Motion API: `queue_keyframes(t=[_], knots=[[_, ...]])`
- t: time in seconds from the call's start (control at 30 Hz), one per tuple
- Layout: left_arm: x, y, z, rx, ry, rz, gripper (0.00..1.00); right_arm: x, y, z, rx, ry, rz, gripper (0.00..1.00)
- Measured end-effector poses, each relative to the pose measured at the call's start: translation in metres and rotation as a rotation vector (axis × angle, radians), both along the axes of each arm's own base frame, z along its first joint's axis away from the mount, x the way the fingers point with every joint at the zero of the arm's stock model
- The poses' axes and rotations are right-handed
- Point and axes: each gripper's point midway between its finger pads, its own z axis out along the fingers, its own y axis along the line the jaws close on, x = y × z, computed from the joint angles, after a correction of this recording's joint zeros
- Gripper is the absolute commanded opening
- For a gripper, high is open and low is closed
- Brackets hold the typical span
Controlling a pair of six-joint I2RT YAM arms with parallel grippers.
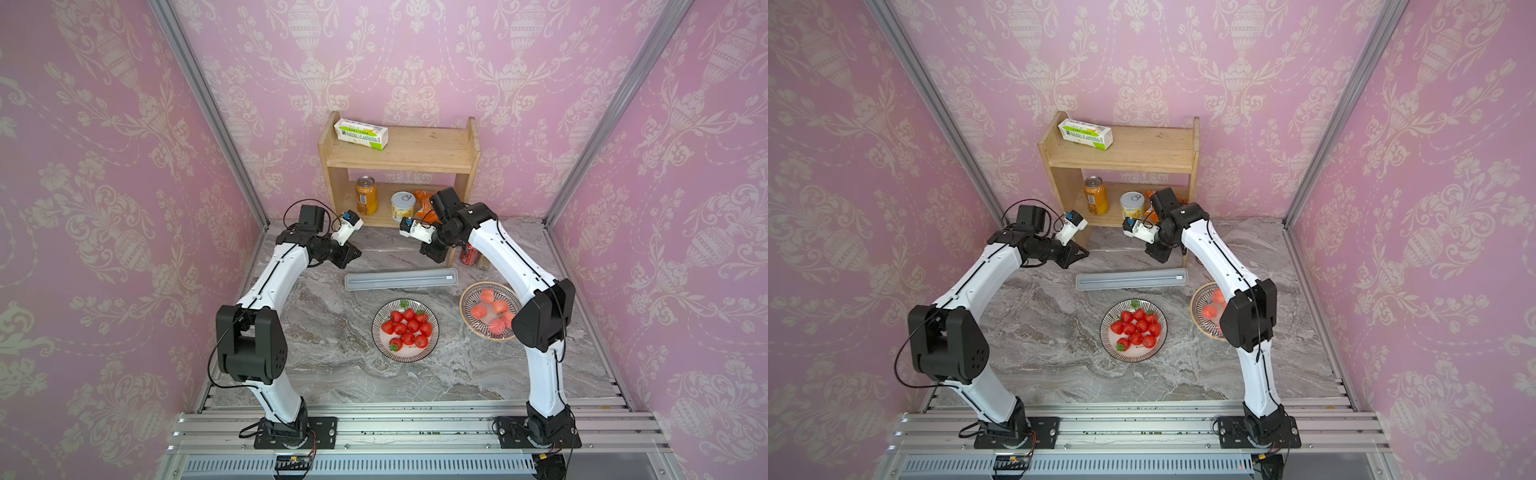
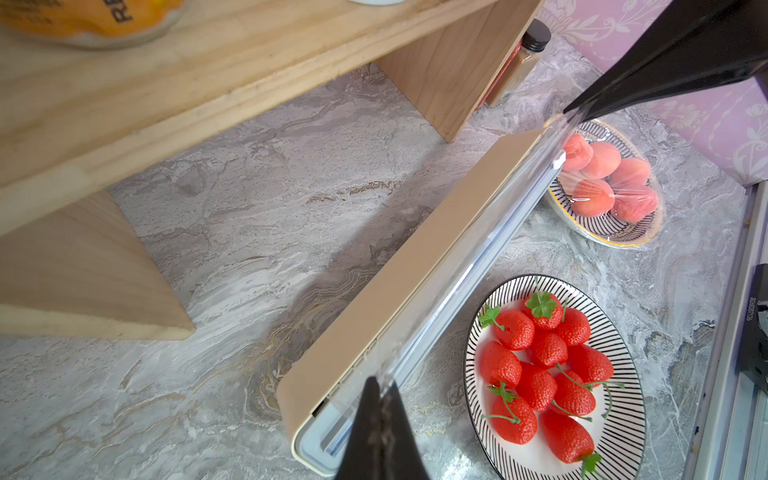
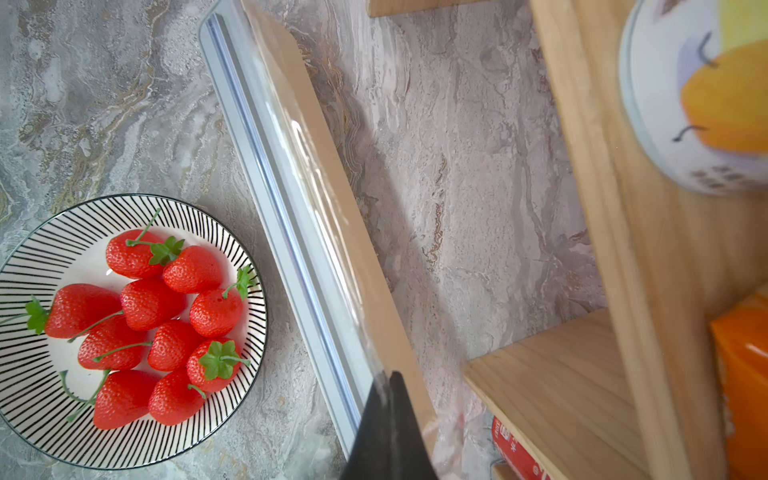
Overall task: Wrap the plate with plastic wrap
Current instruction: Pull the plastic wrap from the plastic wrap cutting box.
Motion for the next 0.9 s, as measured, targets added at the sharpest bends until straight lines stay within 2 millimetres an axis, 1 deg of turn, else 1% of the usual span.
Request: queue_keyframes(t=[0.2,0.37,0.6,0.9], knots=[[-0.005,-0.002,0.018,-0.023,-0.031,0.001,0.00,-0.002,-0.001,0.010,-0.004,-0.026,-0.004,0.00],[-0.007,-0.002,0.029,-0.036,-0.051,0.007,0.00,-0.003,-0.002,0.014,-0.010,-0.039,-0.006,0.00],[-0.007,-0.002,0.036,-0.046,-0.067,0.015,0.00,-0.003,-0.001,0.014,-0.022,-0.046,-0.008,0.00],[-0.005,-0.003,0.039,-0.058,-0.076,0.022,0.00,-0.004,-0.002,0.018,-0.025,-0.056,-0.014,0.00]])
